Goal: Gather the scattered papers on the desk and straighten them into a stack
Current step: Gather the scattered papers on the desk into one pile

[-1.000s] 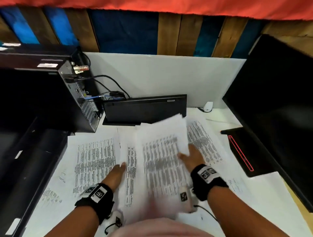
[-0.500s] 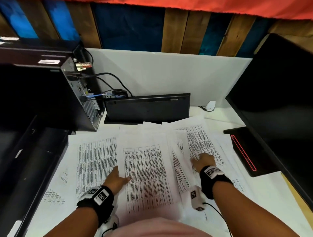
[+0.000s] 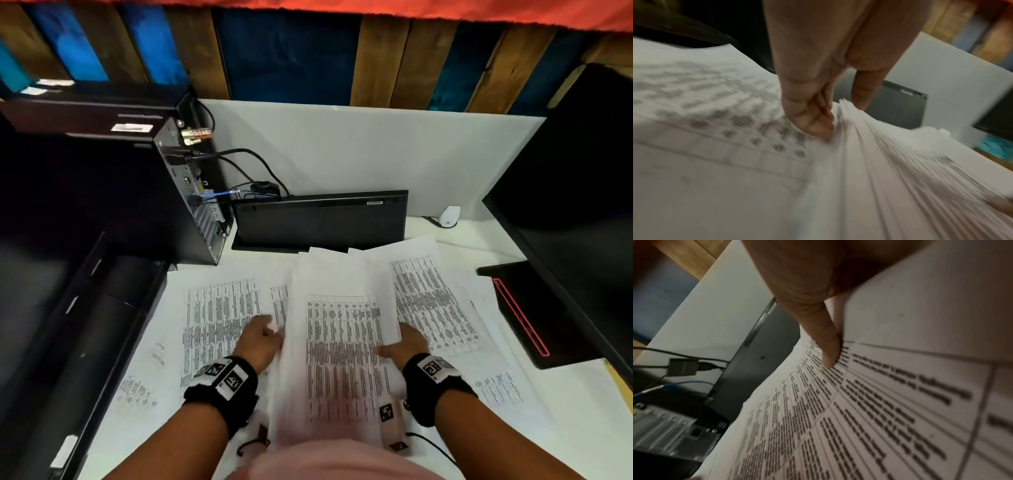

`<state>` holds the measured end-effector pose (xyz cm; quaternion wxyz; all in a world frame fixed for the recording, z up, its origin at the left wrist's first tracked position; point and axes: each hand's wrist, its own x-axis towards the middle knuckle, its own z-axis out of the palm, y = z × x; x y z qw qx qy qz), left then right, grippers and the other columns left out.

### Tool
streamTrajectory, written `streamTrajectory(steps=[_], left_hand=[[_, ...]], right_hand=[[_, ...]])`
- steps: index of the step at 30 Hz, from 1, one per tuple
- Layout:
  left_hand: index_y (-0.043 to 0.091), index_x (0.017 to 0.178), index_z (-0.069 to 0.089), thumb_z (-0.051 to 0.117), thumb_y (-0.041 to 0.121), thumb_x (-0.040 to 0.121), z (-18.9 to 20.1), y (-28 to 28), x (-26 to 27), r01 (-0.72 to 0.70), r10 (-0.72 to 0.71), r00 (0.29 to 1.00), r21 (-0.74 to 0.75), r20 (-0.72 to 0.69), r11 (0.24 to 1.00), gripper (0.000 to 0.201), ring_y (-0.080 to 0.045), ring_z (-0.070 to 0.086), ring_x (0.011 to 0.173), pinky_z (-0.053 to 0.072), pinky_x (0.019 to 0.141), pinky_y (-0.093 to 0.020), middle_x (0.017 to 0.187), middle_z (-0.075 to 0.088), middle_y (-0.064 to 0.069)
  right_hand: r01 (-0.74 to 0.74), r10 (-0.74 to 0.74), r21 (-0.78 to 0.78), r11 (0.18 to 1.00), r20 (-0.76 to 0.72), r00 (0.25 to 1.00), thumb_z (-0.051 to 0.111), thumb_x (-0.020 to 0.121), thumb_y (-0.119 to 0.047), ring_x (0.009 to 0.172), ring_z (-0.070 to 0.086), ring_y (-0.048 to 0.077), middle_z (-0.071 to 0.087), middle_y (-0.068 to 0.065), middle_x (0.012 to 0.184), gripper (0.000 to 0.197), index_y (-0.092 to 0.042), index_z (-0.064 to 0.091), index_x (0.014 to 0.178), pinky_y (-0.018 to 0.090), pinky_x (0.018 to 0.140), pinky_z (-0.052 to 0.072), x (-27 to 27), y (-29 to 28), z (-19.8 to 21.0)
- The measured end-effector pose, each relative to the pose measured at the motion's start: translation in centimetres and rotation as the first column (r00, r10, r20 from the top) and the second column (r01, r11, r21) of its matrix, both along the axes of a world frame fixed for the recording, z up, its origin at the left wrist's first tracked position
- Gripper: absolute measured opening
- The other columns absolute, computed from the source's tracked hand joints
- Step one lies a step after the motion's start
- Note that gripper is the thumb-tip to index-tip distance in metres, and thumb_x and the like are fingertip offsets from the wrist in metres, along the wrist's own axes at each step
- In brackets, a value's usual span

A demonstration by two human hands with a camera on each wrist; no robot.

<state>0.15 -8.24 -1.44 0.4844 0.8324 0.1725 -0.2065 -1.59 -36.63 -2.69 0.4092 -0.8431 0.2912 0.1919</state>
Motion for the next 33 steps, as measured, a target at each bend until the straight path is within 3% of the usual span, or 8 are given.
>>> streamTrajectory(steps=[4,8,14,17,20,25,30,33], left_hand=[[0.013,0.124,0.052,0.071,0.035,0.072,0.5,7.1,0.5,-0.258,0.281,0.959,0.499,0.029,0.827,0.06,-0.036,0.053,0.113,0.04,0.098,-0.043,0.122,0.058,-0.016],[0.002,0.135,0.036,0.071,0.061,0.067,0.3,10.5,-1.4,-0.126,0.34,0.927,0.722,-0.158,0.681,0.097,-0.037,0.044,0.126,0.035,0.104,-0.044,0.137,0.045,-0.02],[0.0,0.131,0.041,0.09,0.056,0.039,-1.0,8.9,-1.2,-0.249,0.334,0.929,0.398,-0.16,0.883,0.119,-0.039,0.059,0.112,0.052,0.094,-0.043,0.131,0.053,-0.022],[0.012,0.131,0.044,0.08,0.055,0.059,-0.7,8.1,-1.5,-0.162,0.29,0.943,0.538,-0.163,0.827,0.092,-0.038,0.045,0.122,0.039,0.102,-0.043,0.134,0.047,-0.018],[0.009,0.132,0.038,0.084,0.057,0.052,0.3,7.5,-2.1,-0.155,0.32,0.936,0.641,-0.148,0.752,0.103,-0.041,0.04,0.122,0.037,0.102,-0.049,0.133,0.041,-0.019],[0.002,0.137,0.031,0.092,0.021,0.056,-0.1,6.8,-2.1,-0.231,0.331,0.928,0.43,-0.173,0.872,0.103,-0.041,0.05,0.121,0.046,0.099,-0.044,0.141,0.035,-0.021],[0.021,0.137,0.037,0.084,0.049,0.057,0.4,6.4,-2.6,-0.124,0.27,0.945,0.563,-0.183,0.817,0.097,-0.04,0.035,0.126,0.036,0.105,-0.047,0.137,0.037,-0.016],[0.02,0.141,0.029,0.09,0.038,0.054,0.2,6.5,-2.8,-0.21,0.304,0.947,0.511,-0.107,0.833,0.108,-0.041,0.039,0.125,0.039,0.105,-0.049,0.138,0.034,-0.016]], right_hand=[[0.084,-0.083,-0.029,0.996,0.056,0.995,0.083,0.067,-0.007,0.089,0.058,0.025,0.064,0.015,0.11,0.062,-0.005,0.05,0.12,0.028,0.077,0.046,-0.6,-1.3,0.6],[0.245,-0.247,0.031,0.969,0.111,0.963,0.084,0.064,-0.004,0.084,0.056,0.026,0.056,0.011,0.099,0.074,-0.005,0.037,0.122,0.031,0.076,0.046,-1.0,-1.3,0.2],[0.291,-0.313,0.143,0.946,0.17,0.934,0.06,0.09,-0.012,0.085,0.054,0.027,0.056,0.021,0.114,0.047,-0.001,0.035,0.128,0.03,0.075,0.041,-0.8,-0.1,-0.3],[0.358,-0.38,0.143,0.923,0.177,0.908,0.063,0.086,-0.004,0.088,0.052,0.027,0.051,0.016,0.108,0.051,0.0,0.033,0.127,0.032,0.084,0.043,-1.0,-0.3,0.4],[0.314,-0.316,0.029,0.949,0.11,0.942,0.069,0.081,-0.008,0.1,0.06,0.034,0.059,0.018,0.115,0.053,0.001,0.041,0.126,0.039,0.095,0.047,-1.3,-1.0,0.4],[0.211,-0.211,0.018,0.977,0.043,0.976,0.043,0.098,-0.013,0.115,0.053,0.039,0.052,0.027,0.127,0.033,0.006,0.041,0.125,0.04,0.097,0.04,-1.6,0.1,0.6],[0.306,-0.309,0.043,0.951,0.117,0.944,0.047,0.096,-0.011,0.118,0.052,0.041,0.05,0.026,0.132,0.038,0.003,0.035,0.13,0.041,0.098,0.04,-2.0,0.7,0.9],[0.305,-0.304,0.009,0.952,0.119,0.945,0.051,0.093,-0.007,0.114,0.055,0.04,0.054,0.025,0.128,0.038,0.0,0.039,0.129,0.038,0.093,0.043,-2.3,0.0,1.0]])
